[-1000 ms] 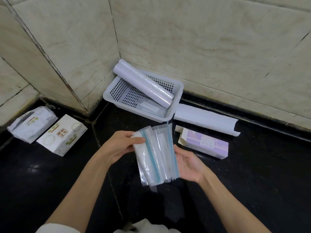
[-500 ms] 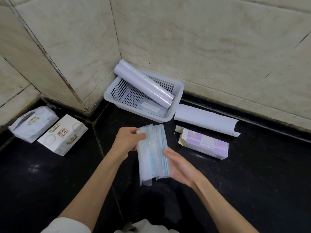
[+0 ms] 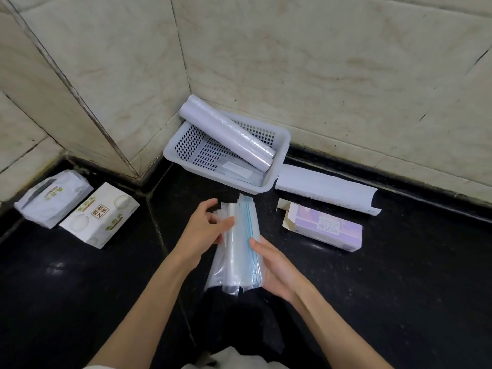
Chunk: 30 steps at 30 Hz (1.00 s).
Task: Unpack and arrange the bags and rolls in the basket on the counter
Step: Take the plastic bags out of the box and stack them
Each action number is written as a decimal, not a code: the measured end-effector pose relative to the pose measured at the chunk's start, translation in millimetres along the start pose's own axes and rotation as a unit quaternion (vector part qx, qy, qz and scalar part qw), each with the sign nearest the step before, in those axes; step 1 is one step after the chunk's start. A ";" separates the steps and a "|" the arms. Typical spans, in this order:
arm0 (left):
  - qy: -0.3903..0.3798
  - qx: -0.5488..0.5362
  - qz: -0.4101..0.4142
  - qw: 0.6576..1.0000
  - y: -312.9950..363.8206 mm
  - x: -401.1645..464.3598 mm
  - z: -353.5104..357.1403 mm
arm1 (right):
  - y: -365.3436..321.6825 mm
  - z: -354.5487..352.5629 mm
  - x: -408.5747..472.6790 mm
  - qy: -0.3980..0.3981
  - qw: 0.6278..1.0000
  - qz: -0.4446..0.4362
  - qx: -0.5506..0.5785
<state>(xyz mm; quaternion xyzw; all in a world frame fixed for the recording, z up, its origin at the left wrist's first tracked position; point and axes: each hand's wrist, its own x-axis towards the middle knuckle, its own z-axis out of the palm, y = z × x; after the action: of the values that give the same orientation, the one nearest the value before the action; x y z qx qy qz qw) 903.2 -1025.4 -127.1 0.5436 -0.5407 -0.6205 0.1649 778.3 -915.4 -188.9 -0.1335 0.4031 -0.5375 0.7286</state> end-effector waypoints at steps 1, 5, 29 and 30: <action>-0.006 0.003 0.001 1.000 -1.9 -3.1 -2.1 | -0.9 -0.6 0.1 -0.007 1.000 -0.003 0.005; -0.014 -0.006 0.053 0.998 -4.6 -12.6 -11.2 | -6.2 -1.1 -1.2 -0.020 0.999 0.000 0.048; -0.027 0.232 0.158 0.959 -38.9 -18.8 16.7 | -0.2 0.0 -8.2 -0.059 0.989 0.045 0.124; -0.019 0.229 0.147 0.962 -39.8 -17.5 17.4 | -1.5 1.0 -8.3 -0.056 0.991 0.045 0.116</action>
<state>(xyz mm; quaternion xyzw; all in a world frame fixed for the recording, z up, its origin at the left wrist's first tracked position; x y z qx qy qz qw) 909.8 -988.6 -155.3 0.4695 -0.7455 -0.4589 0.1149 777.3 -908.8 -183.7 -0.0600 0.3023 -0.5389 0.7840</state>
